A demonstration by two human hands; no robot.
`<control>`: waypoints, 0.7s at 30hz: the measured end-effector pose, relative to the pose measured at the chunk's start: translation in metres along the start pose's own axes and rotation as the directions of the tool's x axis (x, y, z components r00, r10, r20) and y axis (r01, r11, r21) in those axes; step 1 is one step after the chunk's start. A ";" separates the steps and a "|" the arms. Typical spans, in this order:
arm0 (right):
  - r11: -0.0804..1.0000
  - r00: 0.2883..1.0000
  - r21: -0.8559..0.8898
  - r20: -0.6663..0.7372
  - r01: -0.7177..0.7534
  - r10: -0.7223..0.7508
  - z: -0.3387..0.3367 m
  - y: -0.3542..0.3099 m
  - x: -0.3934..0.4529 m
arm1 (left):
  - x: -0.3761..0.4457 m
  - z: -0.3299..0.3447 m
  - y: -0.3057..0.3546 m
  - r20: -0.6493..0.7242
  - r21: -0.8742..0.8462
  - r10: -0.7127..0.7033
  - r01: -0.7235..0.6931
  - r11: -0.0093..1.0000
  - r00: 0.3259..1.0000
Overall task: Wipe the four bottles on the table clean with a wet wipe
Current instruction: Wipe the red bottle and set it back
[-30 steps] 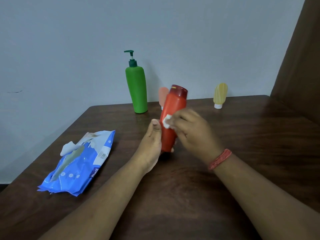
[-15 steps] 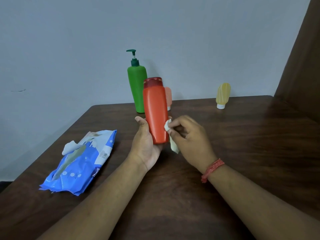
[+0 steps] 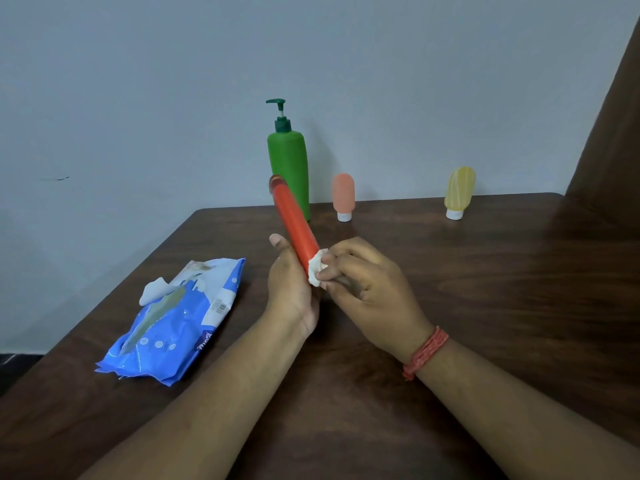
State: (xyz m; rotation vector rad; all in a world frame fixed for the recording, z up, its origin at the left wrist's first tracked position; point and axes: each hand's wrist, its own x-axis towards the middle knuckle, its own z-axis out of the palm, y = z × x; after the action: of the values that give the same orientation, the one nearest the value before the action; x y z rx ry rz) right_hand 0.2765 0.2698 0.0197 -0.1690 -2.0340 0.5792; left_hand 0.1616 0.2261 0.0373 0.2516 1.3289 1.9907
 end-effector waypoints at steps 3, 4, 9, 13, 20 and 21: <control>0.999 0.999 0.003 0.017 -0.038 0.038 0.003 0.004 -0.001 | 0.004 -0.002 -0.002 -0.049 0.094 0.047 -0.043 0.995 0.998; 0.999 0.999 -0.015 0.028 -0.041 0.041 0.003 0.005 -0.002 | 0.006 -0.003 -0.002 -0.049 0.097 0.040 -0.035 0.995 0.998; 0.986 0.995 -0.166 0.103 0.028 -0.011 0.005 0.004 -0.004 | -0.005 0.000 -0.002 0.130 0.015 -0.120 0.119 0.993 0.984; 0.957 0.992 -0.282 0.116 0.073 -0.042 0.001 0.001 -0.001 | -0.007 0.000 -0.002 0.214 0.018 -0.130 0.130 0.991 0.968; 0.919 0.984 -0.389 -0.180 -0.061 -0.011 -0.028 0.012 0.012 | -0.019 0.009 -0.015 0.381 0.233 -0.110 0.019 0.972 0.918; 0.918 0.981 -0.391 -0.192 -0.068 -0.009 -0.030 0.012 0.011 | -0.019 0.009 -0.016 0.385 0.243 -0.111 0.015 0.970 0.916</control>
State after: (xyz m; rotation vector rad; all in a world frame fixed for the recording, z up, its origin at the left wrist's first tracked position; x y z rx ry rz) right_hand 0.2952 0.2946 0.0353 -0.4799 -1.9412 0.1524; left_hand 0.1870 0.2239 0.0317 0.6789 1.2823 1.6143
